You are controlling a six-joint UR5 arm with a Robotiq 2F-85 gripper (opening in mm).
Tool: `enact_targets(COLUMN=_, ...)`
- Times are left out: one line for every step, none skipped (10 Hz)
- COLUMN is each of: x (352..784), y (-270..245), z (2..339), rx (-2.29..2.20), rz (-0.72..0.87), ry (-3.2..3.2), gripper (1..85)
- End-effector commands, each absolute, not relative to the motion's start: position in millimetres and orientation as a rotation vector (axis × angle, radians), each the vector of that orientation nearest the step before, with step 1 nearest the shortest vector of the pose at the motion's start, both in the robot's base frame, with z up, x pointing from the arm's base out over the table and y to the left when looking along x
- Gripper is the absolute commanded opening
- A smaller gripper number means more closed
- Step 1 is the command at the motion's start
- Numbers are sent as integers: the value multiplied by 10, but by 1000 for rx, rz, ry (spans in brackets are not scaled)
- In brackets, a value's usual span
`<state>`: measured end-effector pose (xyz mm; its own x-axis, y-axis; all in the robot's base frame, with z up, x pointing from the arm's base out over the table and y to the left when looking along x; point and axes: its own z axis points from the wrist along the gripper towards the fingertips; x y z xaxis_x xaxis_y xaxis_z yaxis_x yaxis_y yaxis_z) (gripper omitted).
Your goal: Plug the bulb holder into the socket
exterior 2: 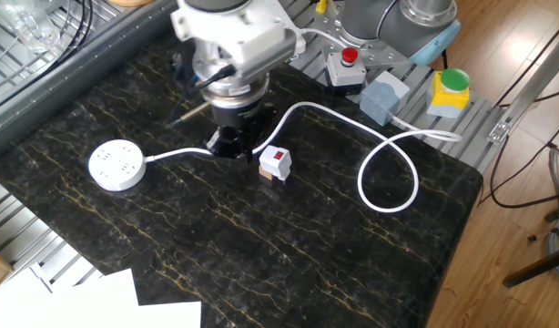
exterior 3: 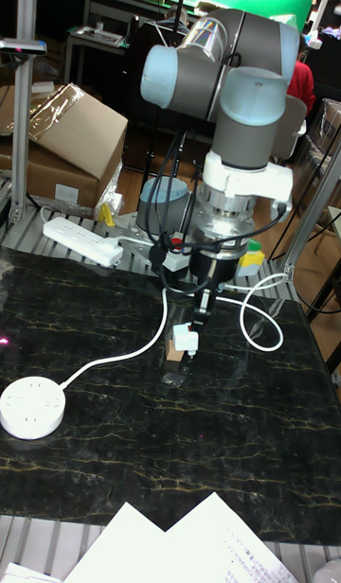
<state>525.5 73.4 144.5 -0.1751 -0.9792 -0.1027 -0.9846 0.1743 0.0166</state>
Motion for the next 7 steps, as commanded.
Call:
enact_targets(x=5303, y=755, z=1394, rx=-2004, rz=132, ry=2308, gripper=10)
enact_targets(x=5243, y=794, z=1377, rx=-2021, rz=136, ry=2291, gripper=10)
enact_targets(x=5164, y=774, z=1401, rx=-2051, rz=119, ry=2286, gripper=13)
enact_targets(x=5043, y=796, z=1416, rx=-2062, rz=117, ry=2286, gripper=103)
enact_targets(x=4992, y=837, z=1415, rx=-2056, rz=102, ry=2278, gripper=223)
enact_targets(x=4970, y=895, z=1420, rx=-2035, rz=99, ry=2281, gripper=260)
enact_targets(x=4980, y=907, z=1387, rx=-2026, rz=66, ry=2286, gripper=290)
